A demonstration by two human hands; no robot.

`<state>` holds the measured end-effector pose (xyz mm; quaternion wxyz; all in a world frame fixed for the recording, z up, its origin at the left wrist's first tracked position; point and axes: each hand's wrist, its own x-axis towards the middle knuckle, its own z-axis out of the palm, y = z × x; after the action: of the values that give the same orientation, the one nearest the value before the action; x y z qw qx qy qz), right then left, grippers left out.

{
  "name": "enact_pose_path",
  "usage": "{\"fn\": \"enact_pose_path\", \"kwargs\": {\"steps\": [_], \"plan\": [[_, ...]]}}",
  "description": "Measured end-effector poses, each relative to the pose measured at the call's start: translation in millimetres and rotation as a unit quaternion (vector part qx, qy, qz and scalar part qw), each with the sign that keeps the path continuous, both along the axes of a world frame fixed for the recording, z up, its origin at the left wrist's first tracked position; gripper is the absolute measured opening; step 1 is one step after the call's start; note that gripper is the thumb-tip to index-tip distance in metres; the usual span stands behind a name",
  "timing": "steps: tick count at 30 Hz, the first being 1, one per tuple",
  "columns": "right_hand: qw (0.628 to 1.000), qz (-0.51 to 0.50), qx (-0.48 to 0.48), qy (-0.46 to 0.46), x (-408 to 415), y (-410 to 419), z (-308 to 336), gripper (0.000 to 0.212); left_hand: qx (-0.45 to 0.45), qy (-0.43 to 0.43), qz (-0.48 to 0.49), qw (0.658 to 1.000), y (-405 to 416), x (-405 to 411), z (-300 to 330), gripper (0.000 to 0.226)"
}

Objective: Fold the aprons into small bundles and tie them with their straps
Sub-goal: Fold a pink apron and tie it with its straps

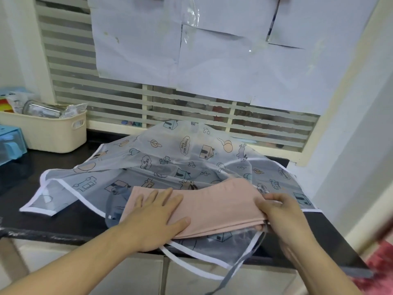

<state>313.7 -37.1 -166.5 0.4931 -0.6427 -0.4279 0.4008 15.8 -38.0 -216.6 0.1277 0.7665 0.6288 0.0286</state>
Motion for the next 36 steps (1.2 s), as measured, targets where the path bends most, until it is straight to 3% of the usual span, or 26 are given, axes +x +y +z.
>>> {"fn": "enact_pose_path", "kwargs": {"steps": [4, 6, 12, 16, 18, 21, 24, 28, 29, 30, 32, 33, 34, 35, 36], "plan": [[0.980, 0.006, -0.068, 0.188, 18, -14, -20, 0.017, -0.002, 0.029, -0.019, 0.999, 6, 34, -5, 0.090], [0.975, 0.046, -0.091, 0.198, 17, -19, -24, 0.020, 0.000, 0.044, -0.025, 0.999, 6, 45, -9, 0.091], [0.992, 0.089, -0.093, 0.019, 1, -20, -16, 0.003, -0.014, 0.058, -0.002, 0.998, 5, 52, -15, 0.102], [0.998, 0.053, 0.030, -0.035, -24, -23, -14, 0.015, -0.030, 0.045, -0.003, 0.999, 2, 50, -10, 0.105], [0.994, 0.070, 0.010, -0.086, -42, -26, -22, 0.018, -0.032, 0.034, -0.005, 0.999, 2, 50, -11, 0.105], [0.959, 0.124, -0.026, -0.252, -57, -26, -31, 0.011, -0.024, -0.015, -0.003, 1.000, 4, 43, -7, 0.091], [0.943, 0.122, 0.003, -0.310, -63, -21, -29, 0.020, 0.019, -0.041, 0.002, 0.999, 5, 21, -3, 0.072], [0.912, 0.076, 0.119, -0.385, -89, -24, -21, 0.019, 0.061, -0.035, -0.018, 0.997, 4, -1, -11, 0.066], [0.890, 0.090, 0.159, -0.418, -99, -26, -20, 0.006, 0.070, -0.063, -0.021, 0.995, 4, -2, -10, 0.062], [0.865, 0.111, 0.188, -0.453, -108, -29, -21, 0.015, 0.071, -0.120, -0.015, 0.990, 7, -2, -10, 0.056], [0.801, 0.188, 0.190, -0.535, -126, -33, -27, 0.054, 0.061, -0.333, 0.027, 0.941, 10, -5, -3, 0.042], [0.775, 0.214, 0.178, -0.567, -133, -34, -29, 0.065, 0.038, -0.466, 0.074, 0.881, 9, -7, 3, 0.039], [0.755, 0.237, 0.165, -0.588, -140, -35, -33, 0.072, 0.005, -0.586, 0.135, 0.799, 10, -13, 8, 0.042], [0.744, 0.253, 0.153, -0.599, -145, -36, -36, 0.074, -0.027, -0.673, 0.184, 0.716, 12, -20, 12, 0.052], [0.738, 0.262, 0.147, -0.604, -147, -36, -41, 0.073, -0.051, -0.717, 0.213, 0.662, 14, -30, 13, 0.061]]}}
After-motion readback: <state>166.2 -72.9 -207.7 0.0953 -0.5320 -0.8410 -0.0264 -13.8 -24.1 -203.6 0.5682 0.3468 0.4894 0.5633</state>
